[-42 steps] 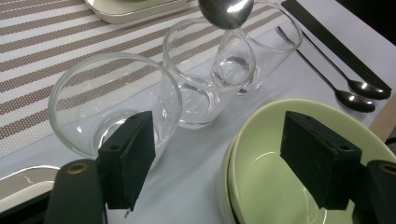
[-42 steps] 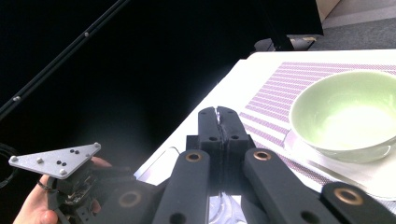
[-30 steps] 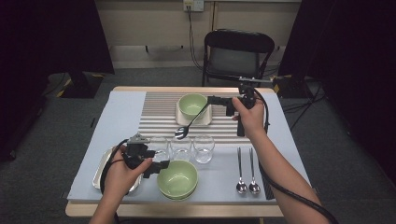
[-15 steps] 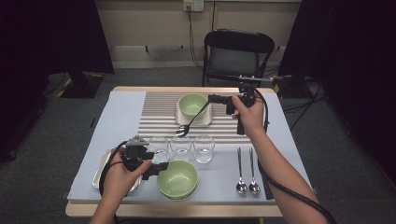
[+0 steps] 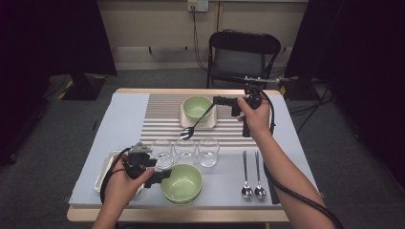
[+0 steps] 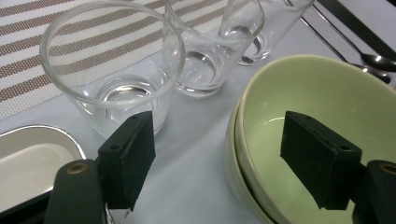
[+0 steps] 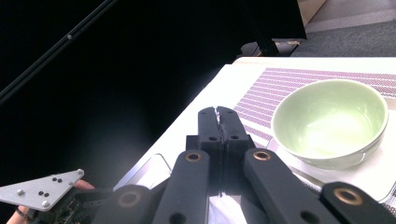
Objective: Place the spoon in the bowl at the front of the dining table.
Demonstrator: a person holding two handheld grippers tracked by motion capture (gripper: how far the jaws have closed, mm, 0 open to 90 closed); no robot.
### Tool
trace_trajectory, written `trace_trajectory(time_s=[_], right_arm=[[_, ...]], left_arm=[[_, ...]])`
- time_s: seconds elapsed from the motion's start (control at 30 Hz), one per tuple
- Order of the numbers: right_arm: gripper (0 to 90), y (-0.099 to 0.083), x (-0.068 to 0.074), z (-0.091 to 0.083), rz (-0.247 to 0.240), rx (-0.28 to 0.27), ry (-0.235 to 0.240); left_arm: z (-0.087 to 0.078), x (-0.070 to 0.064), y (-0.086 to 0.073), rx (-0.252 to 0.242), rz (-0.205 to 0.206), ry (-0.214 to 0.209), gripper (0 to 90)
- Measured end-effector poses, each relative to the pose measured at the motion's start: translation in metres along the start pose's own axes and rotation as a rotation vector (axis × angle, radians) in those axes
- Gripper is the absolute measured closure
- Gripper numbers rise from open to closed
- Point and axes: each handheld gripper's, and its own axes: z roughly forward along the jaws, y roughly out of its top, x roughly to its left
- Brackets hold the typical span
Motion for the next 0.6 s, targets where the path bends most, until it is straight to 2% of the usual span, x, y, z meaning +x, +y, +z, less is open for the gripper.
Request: trace_trajectory(time_s=[0.1,0.2,0.4,0.6], right_arm=[[90.0,0.000,0.000,0.000,0.004,0.002,0.001],[90.0,0.001,-0.001,0.000,0.005,-0.003,-0.004],[90.0,0.000,-0.002,0.004,-0.005,-0.008,-0.025],[90.0,0.002,-0.003,0.011,-0.008,-0.008,-0.018]], left_arm=[[0.001,0.001,-0.002,0.009,0.003,0.001,26.1],[0.001,0.000,-0.003,0.004,-0.019,-0.005,26.2],[0.001,-0.001,-0.004,0.010,-0.018,0.000,26.1],[0.000,0.001,-0.005,0.003,-0.010,-0.007,26.2]])
